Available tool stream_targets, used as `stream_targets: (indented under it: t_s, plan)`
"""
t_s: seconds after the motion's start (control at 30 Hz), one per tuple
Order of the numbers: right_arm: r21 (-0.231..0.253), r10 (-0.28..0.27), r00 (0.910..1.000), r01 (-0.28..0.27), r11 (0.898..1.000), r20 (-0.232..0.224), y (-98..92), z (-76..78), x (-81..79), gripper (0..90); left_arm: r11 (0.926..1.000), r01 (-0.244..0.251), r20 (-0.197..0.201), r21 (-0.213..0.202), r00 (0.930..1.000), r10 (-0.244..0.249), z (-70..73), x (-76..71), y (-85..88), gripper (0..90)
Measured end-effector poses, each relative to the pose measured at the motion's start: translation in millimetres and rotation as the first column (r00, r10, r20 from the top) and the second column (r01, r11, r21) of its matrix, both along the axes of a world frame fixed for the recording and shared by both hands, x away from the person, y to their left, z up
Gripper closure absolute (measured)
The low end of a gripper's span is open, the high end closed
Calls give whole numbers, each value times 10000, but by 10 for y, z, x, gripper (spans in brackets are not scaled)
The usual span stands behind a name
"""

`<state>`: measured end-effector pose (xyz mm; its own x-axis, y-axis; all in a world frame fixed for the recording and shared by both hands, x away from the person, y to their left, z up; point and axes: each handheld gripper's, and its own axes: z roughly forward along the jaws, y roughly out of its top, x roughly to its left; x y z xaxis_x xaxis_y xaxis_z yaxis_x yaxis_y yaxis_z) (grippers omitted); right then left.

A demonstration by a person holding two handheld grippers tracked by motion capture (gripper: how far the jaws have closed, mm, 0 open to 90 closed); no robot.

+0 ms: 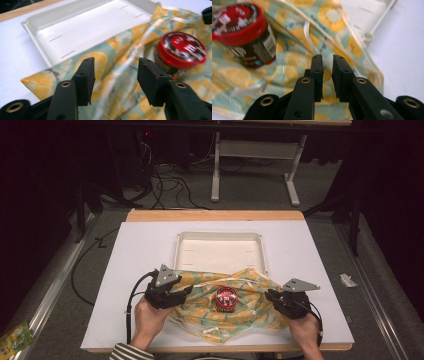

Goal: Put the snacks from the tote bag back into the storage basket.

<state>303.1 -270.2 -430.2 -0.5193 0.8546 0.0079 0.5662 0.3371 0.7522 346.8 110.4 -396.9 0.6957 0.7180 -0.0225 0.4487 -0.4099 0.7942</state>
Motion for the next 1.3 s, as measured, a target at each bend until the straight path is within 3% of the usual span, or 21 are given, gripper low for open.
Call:
stream_targets:
  t_s: [0.13, 0.27, 0.33, 0.5, 0.67, 0.8, 1.07, 1.3]
  plan:
    - [91, 22, 9998, -24, 10000, 208, 51, 90, 85, 760, 9990, -442, -106, 62, 9990, 442, -9, 163, 32, 436]
    - [72, 61, 9999, -62, 10000, 153, 131, 133, 224, 690, 9962, -853, -360, -150, 9958, 847, -38, 299, 99, 412]
    - [57, 112, 9998, -113, 9999, 137, 178, 138, 293, 622, 9953, -944, -500, -214, 9944, 932, -57, 341, 118, 402]
    - [12, 301, 9995, -300, 9995, -38, 281, 109, 447, 550, 9943, -1057, -663, -138, 9923, 1046, -120, 419, 119, 373]
    - [165, 546, 9976, -540, 9984, -422, 342, 20, 565, 521, 9963, -855, -1482, -86, 9854, 833, -229, 495, 88, 377]
    - [118, 763, 9939, -756, 9971, -794, 352, -50, 618, 590, 9977, -674, -1788, -102, 9818, 645, -300, 503, 84, 458]
    - [222, 1085, 9844, -1065, 9941, -1385, 313, -191, 635, 893, 9997, -64, -1922, 245, 9813, 110, -404, 420, 36, 672]
    - [235, 1092, 9836, -1070, 9940, -1435, 294, -227, 591, 900, 9984, 87, -2293, 561, 9733, 44, -599, 360, 27, 808]
